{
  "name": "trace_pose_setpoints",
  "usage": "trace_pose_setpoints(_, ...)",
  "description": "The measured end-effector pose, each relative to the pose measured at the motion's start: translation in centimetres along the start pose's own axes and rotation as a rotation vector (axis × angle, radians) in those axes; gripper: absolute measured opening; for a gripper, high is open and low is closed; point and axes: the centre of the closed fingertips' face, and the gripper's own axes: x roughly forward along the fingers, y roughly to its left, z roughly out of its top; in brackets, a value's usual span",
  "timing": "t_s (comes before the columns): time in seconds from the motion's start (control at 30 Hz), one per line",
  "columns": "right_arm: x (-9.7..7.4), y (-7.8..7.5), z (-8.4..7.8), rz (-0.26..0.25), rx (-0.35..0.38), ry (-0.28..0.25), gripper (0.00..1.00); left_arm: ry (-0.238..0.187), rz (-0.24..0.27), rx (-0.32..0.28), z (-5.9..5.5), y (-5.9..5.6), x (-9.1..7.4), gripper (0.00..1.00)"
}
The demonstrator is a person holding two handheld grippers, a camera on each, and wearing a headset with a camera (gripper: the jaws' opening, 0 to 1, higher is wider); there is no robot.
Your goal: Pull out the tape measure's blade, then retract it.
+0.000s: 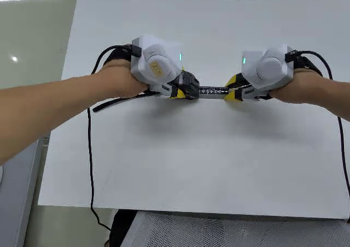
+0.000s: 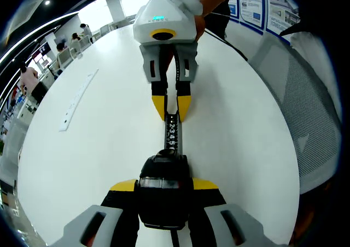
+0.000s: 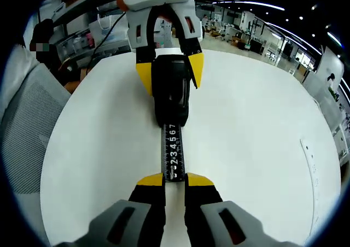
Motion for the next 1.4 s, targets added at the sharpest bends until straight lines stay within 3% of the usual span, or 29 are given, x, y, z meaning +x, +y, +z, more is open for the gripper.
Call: trace_pose_setpoints(1.4, -2.6, -0.2, -3.3, -0.009, 0.041, 0.014, 0.11, 0.009, -0.009, -0.002, 0.1, 0.0, -0.1, 0.31)
